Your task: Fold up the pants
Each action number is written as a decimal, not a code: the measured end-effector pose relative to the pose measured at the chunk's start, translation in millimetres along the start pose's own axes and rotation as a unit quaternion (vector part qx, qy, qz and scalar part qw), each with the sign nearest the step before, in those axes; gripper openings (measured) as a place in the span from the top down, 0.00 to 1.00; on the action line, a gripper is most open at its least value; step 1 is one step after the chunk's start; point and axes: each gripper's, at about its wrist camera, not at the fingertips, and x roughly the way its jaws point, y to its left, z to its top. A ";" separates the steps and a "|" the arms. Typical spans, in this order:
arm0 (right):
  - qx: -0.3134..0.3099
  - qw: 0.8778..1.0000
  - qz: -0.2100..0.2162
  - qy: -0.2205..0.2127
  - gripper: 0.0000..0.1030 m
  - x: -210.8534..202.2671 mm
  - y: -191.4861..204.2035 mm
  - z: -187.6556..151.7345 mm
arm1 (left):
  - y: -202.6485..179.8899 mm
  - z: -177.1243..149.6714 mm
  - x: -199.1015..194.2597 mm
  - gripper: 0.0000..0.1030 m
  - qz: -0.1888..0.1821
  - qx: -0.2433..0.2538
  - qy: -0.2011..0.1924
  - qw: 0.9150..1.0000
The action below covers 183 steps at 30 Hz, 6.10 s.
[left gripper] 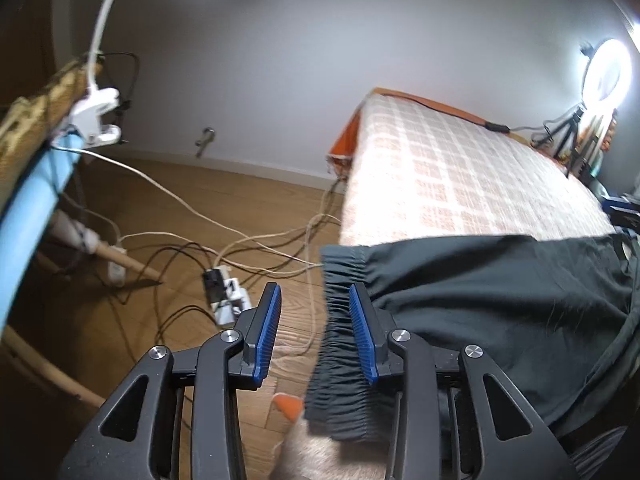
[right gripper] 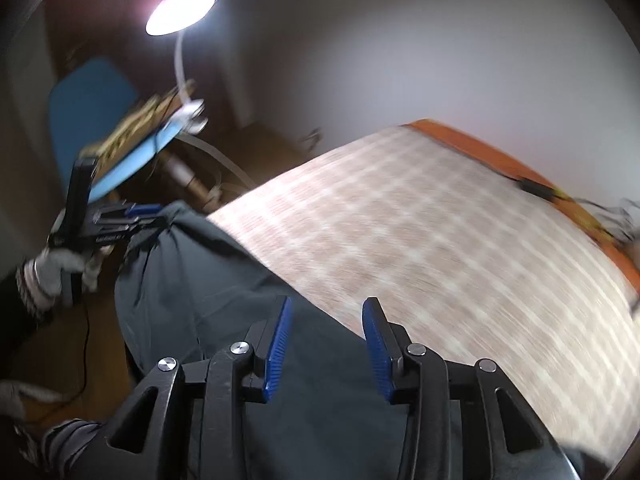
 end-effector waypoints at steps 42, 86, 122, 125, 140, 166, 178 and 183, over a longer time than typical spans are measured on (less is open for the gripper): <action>0.498 0.832 -0.240 -0.049 0.28 -263.5 -349.8 -229.9 | -460.3 -19.2 -19.1 0.53 -0.388 0.357 0.173 0.832; 0.614 0.753 -0.197 -0.128 0.38 -337.4 -300.6 -399.1 | -428.2 -59.6 -23.0 0.98 -0.341 0.473 0.140 0.800; 0.682 0.698 -0.152 -0.158 0.72 -316.5 -289.8 -439.8 | -491.1 -76.6 -7.7 0.83 -0.405 0.433 0.209 0.778; 0.659 0.715 -0.164 -0.167 0.79 -326.3 -290.0 -420.9 | -491.7 -80.0 -19.4 0.92 -0.418 0.442 0.190 0.771; 0.597 0.753 -0.239 -0.142 0.83 -357.3 -288.2 -398.3 | -492.5 -100.3 -44.5 0.88 -0.392 0.495 0.149 0.761; 0.598 0.786 -0.101 -0.119 0.51 -325.0 -209.7 -394.5 | -507.3 -132.1 -47.9 0.92 -0.352 0.575 0.118 0.729; 0.624 0.772 -0.102 -0.072 0.71 -270.6 -227.2 -398.8 | -502.3 -123.1 -45.8 0.98 -0.384 0.537 0.141 0.738; 0.604 0.784 -0.117 -0.087 0.98 -284.3 -216.8 -383.5 | -498.2 -118.8 -55.3 0.99 -0.390 0.539 0.129 0.735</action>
